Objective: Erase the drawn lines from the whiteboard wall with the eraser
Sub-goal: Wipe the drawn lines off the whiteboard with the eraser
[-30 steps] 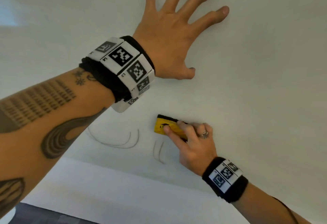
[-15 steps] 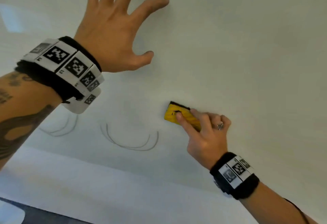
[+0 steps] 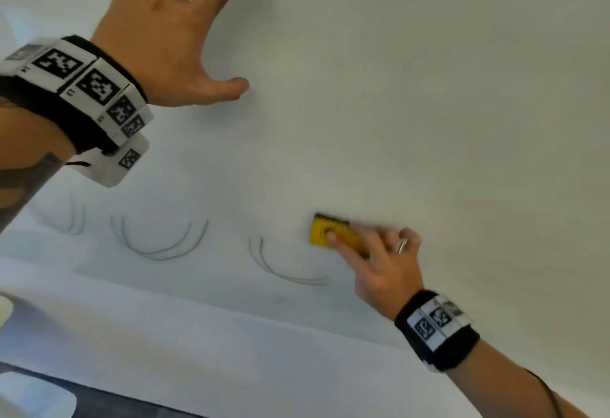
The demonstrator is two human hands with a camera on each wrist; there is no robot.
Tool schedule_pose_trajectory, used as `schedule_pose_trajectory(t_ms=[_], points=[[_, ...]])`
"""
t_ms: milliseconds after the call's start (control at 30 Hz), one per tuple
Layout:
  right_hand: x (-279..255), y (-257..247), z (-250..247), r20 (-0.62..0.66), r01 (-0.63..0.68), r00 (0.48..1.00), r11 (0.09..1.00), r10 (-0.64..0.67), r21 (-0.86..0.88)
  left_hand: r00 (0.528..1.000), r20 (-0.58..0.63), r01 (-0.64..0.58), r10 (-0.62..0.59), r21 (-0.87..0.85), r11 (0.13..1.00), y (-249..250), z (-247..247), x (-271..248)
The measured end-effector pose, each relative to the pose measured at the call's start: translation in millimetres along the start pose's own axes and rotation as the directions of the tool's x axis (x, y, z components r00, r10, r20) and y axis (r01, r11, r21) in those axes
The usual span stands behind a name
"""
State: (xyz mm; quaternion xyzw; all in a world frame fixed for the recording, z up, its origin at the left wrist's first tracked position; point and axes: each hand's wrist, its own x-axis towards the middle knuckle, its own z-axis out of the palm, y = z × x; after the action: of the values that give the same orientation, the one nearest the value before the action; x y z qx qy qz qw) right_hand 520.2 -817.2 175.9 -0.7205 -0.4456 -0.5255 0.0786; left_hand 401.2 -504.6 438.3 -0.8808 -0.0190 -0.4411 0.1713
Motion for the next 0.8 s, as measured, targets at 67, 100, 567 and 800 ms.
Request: schedule_pose_trajectory(t_ms=[67, 100, 567, 800], points=[[38, -12, 5, -0.113, -0.131, 0.985, 0.991, 0.127, -0.023, 0.999, -0.011, 0.046, -0.046, -0.038, 0.998, -16, 2, -3], [45, -23, 12, -0.129, -0.149, 0.981, 0.989, 0.145, -0.017, 0.999, -0.010, 0.052, -0.052, -0.039, 0.998, -24, 4, -5], [49, -68, 40, 0.092, 0.146, 0.985, 0.989, -0.145, -0.008, 0.997, 0.076, 0.015, -0.018, 0.039, 0.999, -48, 20, -8], [-7, -109, 70, 0.340, 0.310, 0.890, 0.950, -0.302, 0.033, 0.998, 0.067, 0.017, -0.018, 0.012, 1.000, -50, 22, -9]])
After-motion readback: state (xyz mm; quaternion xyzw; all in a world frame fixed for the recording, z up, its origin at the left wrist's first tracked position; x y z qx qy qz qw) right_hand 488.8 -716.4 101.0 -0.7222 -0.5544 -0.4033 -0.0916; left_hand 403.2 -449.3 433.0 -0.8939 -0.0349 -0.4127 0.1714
